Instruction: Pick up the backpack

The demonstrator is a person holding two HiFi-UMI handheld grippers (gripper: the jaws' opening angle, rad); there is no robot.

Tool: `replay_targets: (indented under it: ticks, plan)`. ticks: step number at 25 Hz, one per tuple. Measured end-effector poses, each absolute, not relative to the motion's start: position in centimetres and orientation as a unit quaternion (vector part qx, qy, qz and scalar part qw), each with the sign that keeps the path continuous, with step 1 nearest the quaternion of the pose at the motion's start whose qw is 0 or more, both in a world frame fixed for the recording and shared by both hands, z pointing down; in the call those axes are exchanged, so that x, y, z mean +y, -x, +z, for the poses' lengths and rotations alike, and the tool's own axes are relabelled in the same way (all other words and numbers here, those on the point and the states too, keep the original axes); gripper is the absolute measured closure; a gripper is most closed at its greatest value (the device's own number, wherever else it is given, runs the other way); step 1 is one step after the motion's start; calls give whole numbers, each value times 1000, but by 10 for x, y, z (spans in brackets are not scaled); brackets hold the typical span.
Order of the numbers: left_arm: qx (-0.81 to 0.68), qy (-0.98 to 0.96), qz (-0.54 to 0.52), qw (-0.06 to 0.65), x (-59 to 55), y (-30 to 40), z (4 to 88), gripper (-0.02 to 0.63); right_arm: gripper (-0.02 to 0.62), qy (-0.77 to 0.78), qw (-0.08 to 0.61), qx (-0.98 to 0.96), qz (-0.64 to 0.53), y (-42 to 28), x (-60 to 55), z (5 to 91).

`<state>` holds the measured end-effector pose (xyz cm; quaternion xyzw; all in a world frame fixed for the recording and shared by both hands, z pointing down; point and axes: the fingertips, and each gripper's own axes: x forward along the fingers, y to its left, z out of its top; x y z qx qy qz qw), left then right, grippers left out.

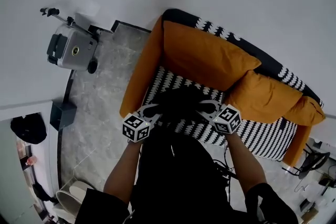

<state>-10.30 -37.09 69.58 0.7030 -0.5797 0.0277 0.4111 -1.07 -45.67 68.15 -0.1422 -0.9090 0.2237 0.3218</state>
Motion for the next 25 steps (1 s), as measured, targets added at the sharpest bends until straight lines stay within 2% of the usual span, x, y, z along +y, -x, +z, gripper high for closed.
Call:
replay_targets:
  ticks: [11,25]
  plan:
    - [-562,-716,43,411,-374,85,671,557,551,145,329,-909,208,-11,-455,660]
    - [-557,-735,48,383,-381,90,628,557,552,132,297,-923,205,-13,-456,617]
